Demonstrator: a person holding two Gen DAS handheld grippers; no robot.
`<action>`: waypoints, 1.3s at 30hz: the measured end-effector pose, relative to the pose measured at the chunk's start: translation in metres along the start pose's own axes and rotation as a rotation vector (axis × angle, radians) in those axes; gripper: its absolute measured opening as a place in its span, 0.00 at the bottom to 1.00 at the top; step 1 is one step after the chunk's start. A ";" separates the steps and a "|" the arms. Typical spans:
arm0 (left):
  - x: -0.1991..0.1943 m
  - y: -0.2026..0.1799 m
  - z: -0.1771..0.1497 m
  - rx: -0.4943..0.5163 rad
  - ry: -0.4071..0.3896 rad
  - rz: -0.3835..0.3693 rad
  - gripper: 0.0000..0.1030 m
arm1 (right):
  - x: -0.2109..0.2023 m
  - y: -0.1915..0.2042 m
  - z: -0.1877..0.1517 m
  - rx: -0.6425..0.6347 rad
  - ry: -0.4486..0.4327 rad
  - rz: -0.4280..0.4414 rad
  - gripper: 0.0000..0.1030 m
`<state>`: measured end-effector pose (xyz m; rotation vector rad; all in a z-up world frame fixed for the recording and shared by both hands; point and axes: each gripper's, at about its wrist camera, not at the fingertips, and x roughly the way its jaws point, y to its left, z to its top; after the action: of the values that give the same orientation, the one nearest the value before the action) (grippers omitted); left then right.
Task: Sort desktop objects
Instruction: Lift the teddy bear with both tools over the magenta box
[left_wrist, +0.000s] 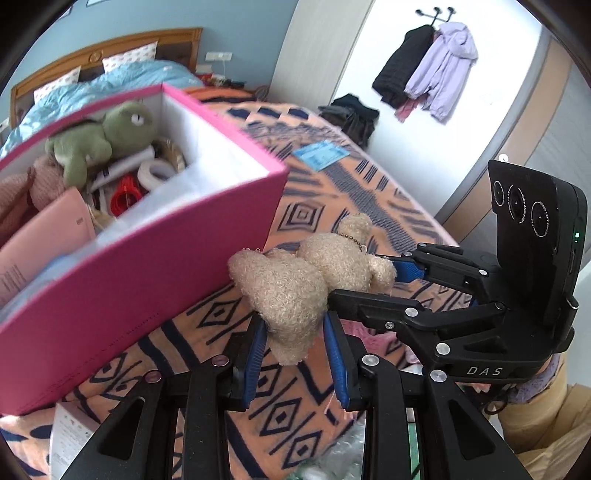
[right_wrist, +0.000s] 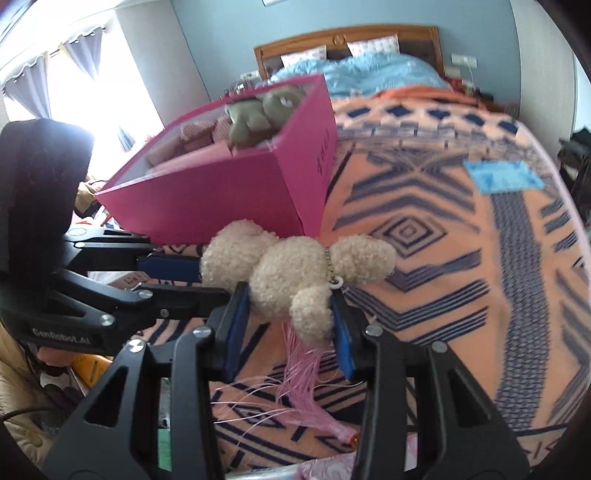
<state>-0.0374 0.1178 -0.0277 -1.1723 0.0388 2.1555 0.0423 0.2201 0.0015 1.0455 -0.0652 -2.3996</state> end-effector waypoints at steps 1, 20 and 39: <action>-0.004 -0.002 0.001 0.005 -0.011 0.000 0.30 | -0.004 0.003 0.003 -0.012 -0.012 -0.006 0.42; -0.079 0.019 0.036 0.020 -0.186 0.087 0.30 | -0.029 0.048 0.080 -0.192 -0.158 0.033 0.43; -0.082 0.088 0.092 -0.049 -0.230 0.196 0.30 | 0.028 0.049 0.163 -0.186 -0.194 0.100 0.43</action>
<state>-0.1247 0.0356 0.0648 -0.9739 -0.0011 2.4654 -0.0653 0.1390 0.1090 0.7072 0.0363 -2.3569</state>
